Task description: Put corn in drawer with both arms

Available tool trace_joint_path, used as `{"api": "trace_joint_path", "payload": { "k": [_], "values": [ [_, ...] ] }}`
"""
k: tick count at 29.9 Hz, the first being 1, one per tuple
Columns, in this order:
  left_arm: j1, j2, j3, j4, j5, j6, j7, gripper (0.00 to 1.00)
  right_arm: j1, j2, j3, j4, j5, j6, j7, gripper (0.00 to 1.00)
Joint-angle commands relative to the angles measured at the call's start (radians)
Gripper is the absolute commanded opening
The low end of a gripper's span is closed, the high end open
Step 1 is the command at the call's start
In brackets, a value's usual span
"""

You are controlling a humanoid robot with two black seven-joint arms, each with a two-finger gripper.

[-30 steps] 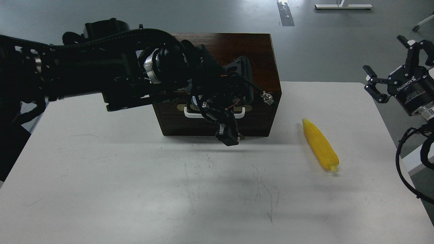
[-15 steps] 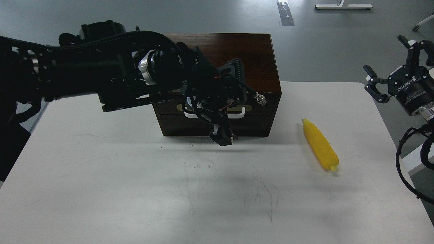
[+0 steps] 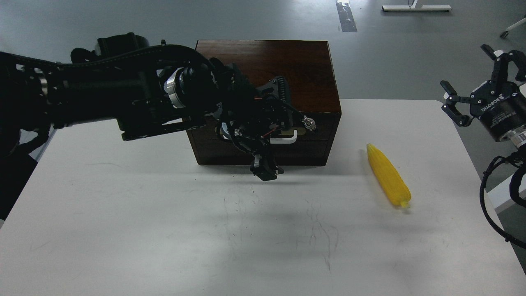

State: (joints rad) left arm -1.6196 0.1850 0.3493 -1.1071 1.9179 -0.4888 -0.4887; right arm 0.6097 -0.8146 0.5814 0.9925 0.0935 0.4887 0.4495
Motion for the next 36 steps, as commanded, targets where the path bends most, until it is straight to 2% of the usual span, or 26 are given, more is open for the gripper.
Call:
{"api": "trace_joint_path", "payload": {
  "k": [1,30,36],
  "values": [
    [0.007,0.001,0.000,0.004,0.000,0.000,0.000,0.98,-0.001,0.000,0.000,0.000,0.000,0.000,0.000,1.00],
    [0.015,0.002,0.022,0.020,0.009,0.000,0.000,0.98,-0.004,0.000,0.000,0.000,0.000,0.000,0.000,1.00],
    [0.010,0.005,0.060,-0.003,0.013,0.000,0.000,0.98,-0.004,0.000,0.002,0.002,0.000,0.000,0.000,1.00]
  ]
}}
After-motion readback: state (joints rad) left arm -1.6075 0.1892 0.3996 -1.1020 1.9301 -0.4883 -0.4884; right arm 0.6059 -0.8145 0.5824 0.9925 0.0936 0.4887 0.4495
